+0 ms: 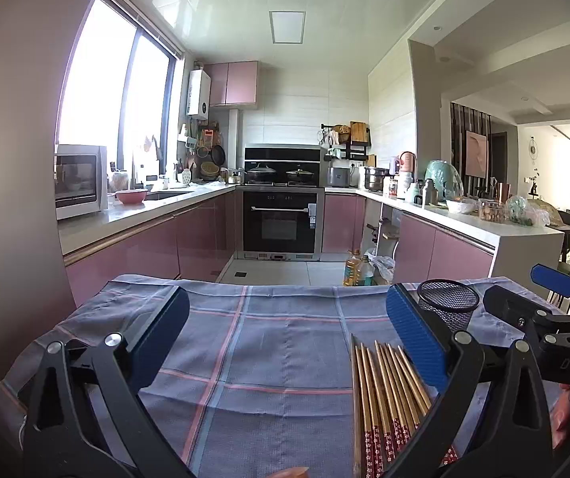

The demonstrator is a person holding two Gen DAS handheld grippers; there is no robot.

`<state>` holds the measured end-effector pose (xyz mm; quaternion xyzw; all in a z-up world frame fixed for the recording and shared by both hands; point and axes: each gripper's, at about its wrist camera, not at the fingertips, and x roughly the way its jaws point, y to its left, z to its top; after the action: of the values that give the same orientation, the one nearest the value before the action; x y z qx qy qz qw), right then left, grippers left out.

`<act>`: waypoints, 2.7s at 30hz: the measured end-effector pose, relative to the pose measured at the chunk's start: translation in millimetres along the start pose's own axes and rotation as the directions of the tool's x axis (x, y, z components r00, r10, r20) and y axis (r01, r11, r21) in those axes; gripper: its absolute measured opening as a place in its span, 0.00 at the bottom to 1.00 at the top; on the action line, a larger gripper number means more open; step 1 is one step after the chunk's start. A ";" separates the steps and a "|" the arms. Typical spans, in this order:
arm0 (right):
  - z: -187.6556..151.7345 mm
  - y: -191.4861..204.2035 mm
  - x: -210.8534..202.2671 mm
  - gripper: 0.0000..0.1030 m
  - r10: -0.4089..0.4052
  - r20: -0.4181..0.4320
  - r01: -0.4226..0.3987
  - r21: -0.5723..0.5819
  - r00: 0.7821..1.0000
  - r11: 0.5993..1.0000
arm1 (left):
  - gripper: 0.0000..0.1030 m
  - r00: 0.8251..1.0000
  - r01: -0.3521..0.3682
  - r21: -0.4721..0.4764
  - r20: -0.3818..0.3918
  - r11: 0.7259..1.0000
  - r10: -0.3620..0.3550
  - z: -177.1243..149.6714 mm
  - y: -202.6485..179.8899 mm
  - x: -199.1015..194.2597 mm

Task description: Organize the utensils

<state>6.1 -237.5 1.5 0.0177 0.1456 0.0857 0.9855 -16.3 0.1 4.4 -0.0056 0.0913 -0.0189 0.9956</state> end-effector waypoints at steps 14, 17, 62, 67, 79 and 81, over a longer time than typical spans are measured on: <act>-0.2 1.1 -0.9 0.94 0.005 0.005 -0.005 0.001 1.000 1.000 | 0.95 1.000 0.002 0.001 0.010 1.000 -0.002 0.1 1.5 -1.5; -0.2 1.7 -0.7 0.94 0.007 0.005 -0.007 0.003 1.000 1.000 | 0.95 1.000 0.002 0.001 0.010 1.000 -0.002 -0.9 2.4 -0.3; -3.4 -3.0 -1.0 0.94 0.028 0.019 -0.028 0.018 0.999 0.999 | 0.95 1.000 -0.003 0.000 0.015 1.000 0.003 0.9 1.4 0.7; -3.7 -2.7 -0.6 0.94 0.027 0.020 -0.028 0.017 0.999 0.999 | 0.95 1.000 -0.002 -0.001 0.014 1.000 0.002 1.1 1.9 0.9; -4.3 -4.4 2.3 0.94 0.036 0.011 -0.036 0.025 0.999 0.999 | 0.95 1.000 -0.003 0.005 0.006 1.000 0.003 -0.7 -1.0 0.9; -4.7 -4.9 3.5 0.94 0.038 0.009 -0.039 0.028 0.999 0.999 | 0.95 1.000 -0.001 0.008 0.002 1.000 0.001 -1.6 -2.0 1.9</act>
<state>8.9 -241.6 -4.3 0.0349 0.1421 0.1025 0.9839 -14.8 -2.0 2.5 -0.0017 0.0901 -0.0189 0.9958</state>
